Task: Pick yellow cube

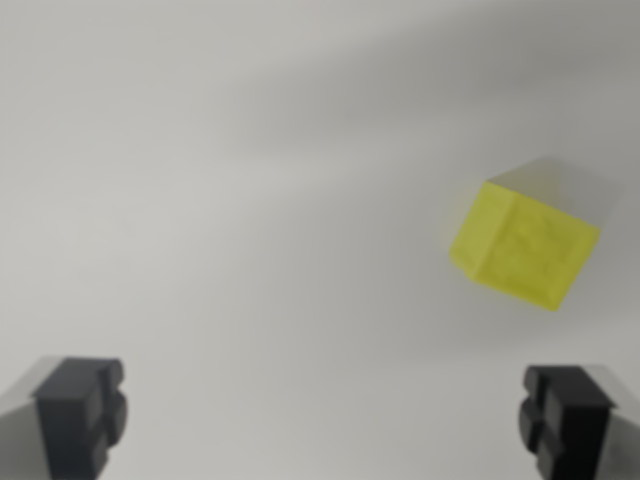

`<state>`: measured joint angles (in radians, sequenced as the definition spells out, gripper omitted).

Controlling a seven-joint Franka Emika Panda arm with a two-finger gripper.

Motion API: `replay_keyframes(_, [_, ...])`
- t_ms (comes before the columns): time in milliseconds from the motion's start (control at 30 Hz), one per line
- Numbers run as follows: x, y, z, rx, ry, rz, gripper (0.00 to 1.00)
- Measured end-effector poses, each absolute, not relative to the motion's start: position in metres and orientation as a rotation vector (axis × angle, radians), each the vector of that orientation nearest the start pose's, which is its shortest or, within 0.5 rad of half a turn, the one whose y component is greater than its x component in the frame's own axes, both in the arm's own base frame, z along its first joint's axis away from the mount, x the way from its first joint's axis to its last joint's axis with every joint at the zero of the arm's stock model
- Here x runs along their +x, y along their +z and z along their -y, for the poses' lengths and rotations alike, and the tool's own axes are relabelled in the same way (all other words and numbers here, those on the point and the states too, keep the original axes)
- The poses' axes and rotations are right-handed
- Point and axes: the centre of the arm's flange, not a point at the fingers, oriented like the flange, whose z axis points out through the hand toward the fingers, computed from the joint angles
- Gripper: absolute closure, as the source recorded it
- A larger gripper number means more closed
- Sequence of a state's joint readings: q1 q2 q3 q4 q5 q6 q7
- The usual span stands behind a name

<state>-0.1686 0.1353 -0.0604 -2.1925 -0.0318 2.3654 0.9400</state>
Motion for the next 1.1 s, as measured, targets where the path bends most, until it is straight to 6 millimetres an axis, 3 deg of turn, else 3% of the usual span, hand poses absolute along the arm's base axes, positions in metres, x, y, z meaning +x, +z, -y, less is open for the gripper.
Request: replay_keyframes(1100, [0.509,0.245,0.178,-2.487,-0.036,-1.933,0.00])
